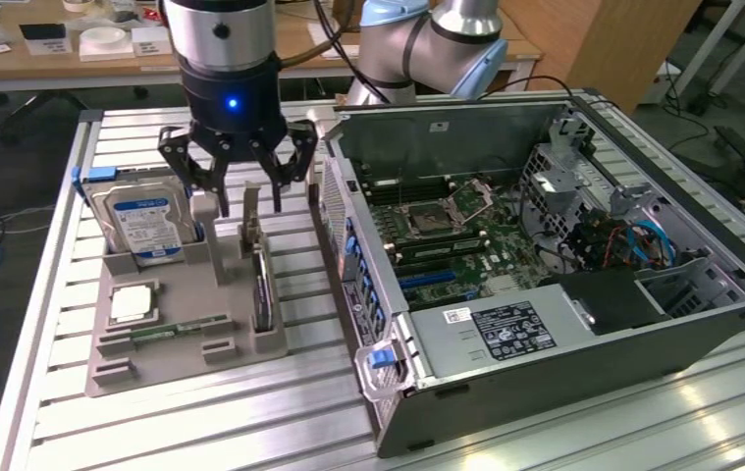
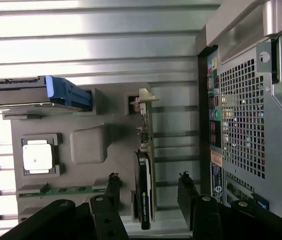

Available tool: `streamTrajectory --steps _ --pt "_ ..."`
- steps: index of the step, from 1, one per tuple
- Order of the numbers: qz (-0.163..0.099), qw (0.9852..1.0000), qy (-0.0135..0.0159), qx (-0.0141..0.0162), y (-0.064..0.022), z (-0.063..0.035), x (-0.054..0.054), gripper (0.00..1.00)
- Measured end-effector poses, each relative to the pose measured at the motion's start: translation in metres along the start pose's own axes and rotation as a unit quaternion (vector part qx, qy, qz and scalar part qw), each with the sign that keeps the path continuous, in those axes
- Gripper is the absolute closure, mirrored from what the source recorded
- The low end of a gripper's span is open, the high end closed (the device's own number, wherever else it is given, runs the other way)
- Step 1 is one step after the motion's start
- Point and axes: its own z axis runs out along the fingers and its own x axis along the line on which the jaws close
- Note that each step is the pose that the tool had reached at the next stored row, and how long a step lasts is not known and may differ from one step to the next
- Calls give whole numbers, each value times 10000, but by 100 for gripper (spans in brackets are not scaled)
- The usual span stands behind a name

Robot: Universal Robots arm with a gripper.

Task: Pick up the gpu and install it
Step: 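Pick up the gpu and move the gpu toward the slot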

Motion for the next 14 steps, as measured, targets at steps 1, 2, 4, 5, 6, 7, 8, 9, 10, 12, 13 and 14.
streamTrajectory --steps 1,2,4,5,6,7,8,9,10,12,13,14 --pt "-2 10000 1 0 -5 11 0 41" --pt "-3 10000 3 1 -14 22 1 41" --pt "-4 10000 6 0 -39 39 -1 41" --pt "-4 10000 9 -1 -48 45 -2 41" --pt "-4 10000 12 -2 -58 49 -4 41" --pt "-3 10000 14 -3 -66 52 -6 41" --pt "-3 10000 16 -3 -75 56 -9 41" --pt "-3 10000 20 -3 -83 59 -11 41" --pt "-3 10000 23 -3 -90 63 -14 41" --pt "-2 10000 29 -2 -106 69 -16 41" --pt "-2 10000 32 -2 -114 71 -17 41" --pt "-2 10000 33 -2 -122 73 -18 41"
